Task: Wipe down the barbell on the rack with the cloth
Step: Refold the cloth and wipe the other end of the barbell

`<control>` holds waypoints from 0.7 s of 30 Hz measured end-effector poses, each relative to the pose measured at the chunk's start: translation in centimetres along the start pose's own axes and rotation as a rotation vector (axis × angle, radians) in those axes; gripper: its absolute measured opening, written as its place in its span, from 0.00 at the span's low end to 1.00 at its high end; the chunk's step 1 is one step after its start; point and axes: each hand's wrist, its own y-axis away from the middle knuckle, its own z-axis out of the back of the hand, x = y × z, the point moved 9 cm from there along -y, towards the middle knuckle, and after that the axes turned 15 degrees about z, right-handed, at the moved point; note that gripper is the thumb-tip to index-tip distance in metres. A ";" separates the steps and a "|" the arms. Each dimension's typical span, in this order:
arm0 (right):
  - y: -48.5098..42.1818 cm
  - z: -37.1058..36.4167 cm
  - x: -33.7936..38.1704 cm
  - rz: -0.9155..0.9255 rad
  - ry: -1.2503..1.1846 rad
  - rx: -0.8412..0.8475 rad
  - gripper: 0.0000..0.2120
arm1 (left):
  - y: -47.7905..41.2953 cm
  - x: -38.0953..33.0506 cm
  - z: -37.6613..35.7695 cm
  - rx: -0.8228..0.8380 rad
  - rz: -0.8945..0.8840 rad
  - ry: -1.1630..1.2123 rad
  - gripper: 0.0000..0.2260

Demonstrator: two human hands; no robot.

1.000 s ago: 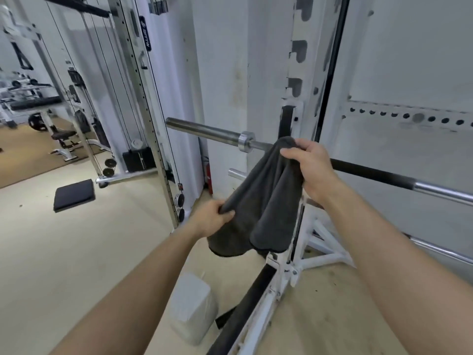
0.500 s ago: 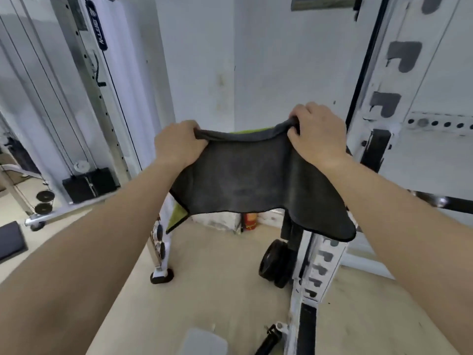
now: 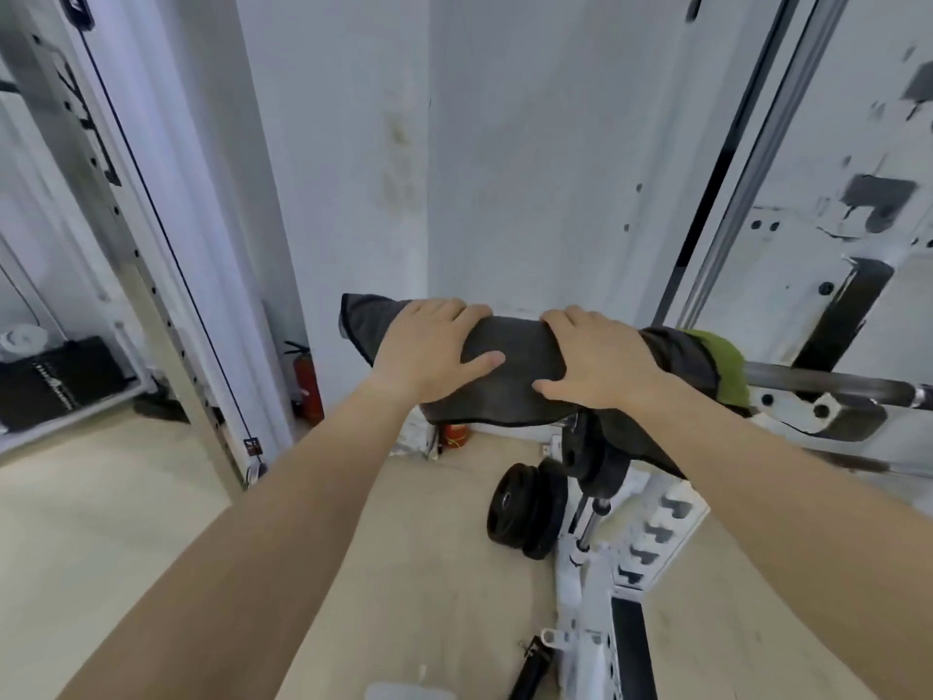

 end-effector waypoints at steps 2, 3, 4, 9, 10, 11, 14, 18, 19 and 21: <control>-1.9 -0.1 1.1 0.001 0.066 0.013 0.31 | -0.2 1.3 -0.3 0.004 -0.036 -0.050 0.32; -2.9 0.0 1.8 -0.003 0.087 0.000 0.28 | -0.4 2.1 -0.3 0.010 -0.037 -0.063 0.32; -4.0 0.0 2.6 -0.008 0.093 -0.010 0.25 | -0.6 2.9 -0.2 0.011 -0.029 -0.069 0.30; -8.3 0.1 6.5 -0.007 0.076 -0.039 0.21 | -1.5 7.5 0.8 -0.020 0.068 -0.111 0.18; -8.6 0.1 6.9 0.002 0.088 -0.064 0.20 | -1.6 7.7 0.7 -0.025 0.075 -0.123 0.17; -8.4 0.1 7.1 0.016 0.103 -0.093 0.19 | -1.6 7.8 0.5 -0.030 0.081 -0.135 0.17; -5.9 0.0 5.6 0.075 0.170 -0.160 0.22 | -1.3 7.9 0.3 -0.040 0.115 -0.154 0.18; -0.5 -0.2 1.0 0.045 0.211 -0.178 0.27 | -1.3 5.1 0.2 -0.028 0.094 -0.158 0.18; 0.6 -0.4 0.0 0.027 0.237 -0.154 0.28 | -1.5 3.6 -0.1 -0.005 0.076 -0.164 0.18; 2.6 0.0 -2.1 -0.049 0.265 -0.109 0.26 | -2.1 0.1 -0.6 0.040 0.037 -0.203 0.18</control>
